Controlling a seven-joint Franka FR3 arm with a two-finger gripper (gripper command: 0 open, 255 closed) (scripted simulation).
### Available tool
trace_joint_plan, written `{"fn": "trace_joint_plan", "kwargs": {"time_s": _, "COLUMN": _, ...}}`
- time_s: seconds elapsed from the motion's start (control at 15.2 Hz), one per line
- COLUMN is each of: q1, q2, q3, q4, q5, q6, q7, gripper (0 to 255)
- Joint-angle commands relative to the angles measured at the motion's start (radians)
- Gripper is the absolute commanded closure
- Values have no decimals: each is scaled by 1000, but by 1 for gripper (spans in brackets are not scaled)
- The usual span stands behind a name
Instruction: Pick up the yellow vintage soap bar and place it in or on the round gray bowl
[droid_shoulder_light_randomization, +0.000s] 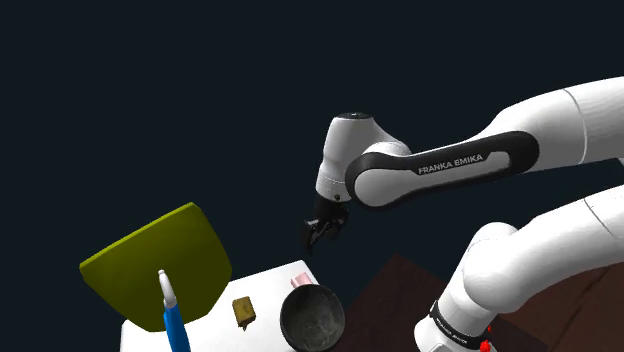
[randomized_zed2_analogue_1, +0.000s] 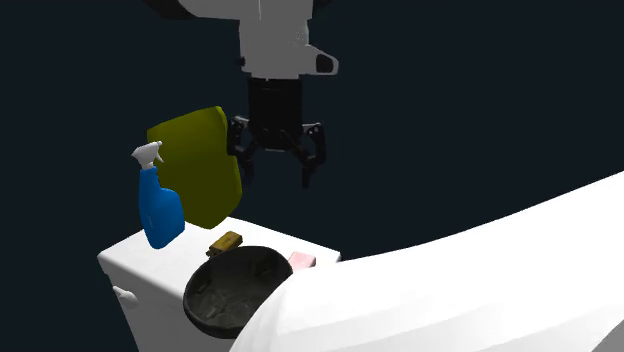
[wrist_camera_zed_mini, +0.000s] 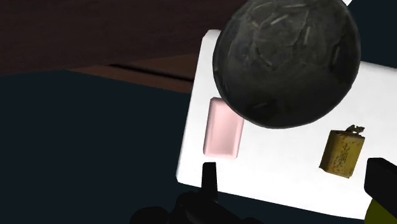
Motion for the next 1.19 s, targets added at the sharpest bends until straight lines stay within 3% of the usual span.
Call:
{"fn": "trace_joint_plan", "kwargs": {"time_s": 0.0, "q1": -6, "q2": 64, "q3": 46, "q4": -2, "q5": 10, "q6": 79, "q7": 52, "gripper": 0}}
{"fn": "trace_joint_plan", "kwargs": {"time_s": 0.2, "q1": -29, "q2": 184, "q3": 119, "q4": 21, "q5": -6, "q6": 191, "q7": 142, "gripper": 0}}
{"fn": "trace_joint_plan", "kwargs": {"time_s": 0.4, "q1": -66, "q2": 319, "q3": 192, "q4": 59, "q5": -65, "q6": 298, "q7": 256, "gripper": 0}}
{"fn": "trace_joint_plan", "kwargs": {"time_s": 0.53, "q1": -93, "q2": 418, "q3": 237, "q4": 91, "q5": -141, "q6": 364, "q7": 353, "gripper": 0}}
{"fn": "trace_joint_plan", "kwargs": {"time_s": 0.73, "q1": -116, "q2": 582, "q3": 271, "q4": 152, "q5": -322, "q6": 444, "q7": 542, "gripper": 0}}
{"fn": "trace_joint_plan", "kwargs": {"time_s": 0.86, "q1": -92, "q2": 692, "q3": 249, "q4": 204, "q5": -463, "q6": 478, "q7": 679, "gripper": 0}}
{"fn": "trace_joint_plan", "kwargs": {"time_s": 1.12, "q1": 32, "q2": 879, "q3": 134, "q4": 328, "q5": -666, "q6": 514, "q7": 889, "gripper": 0}}
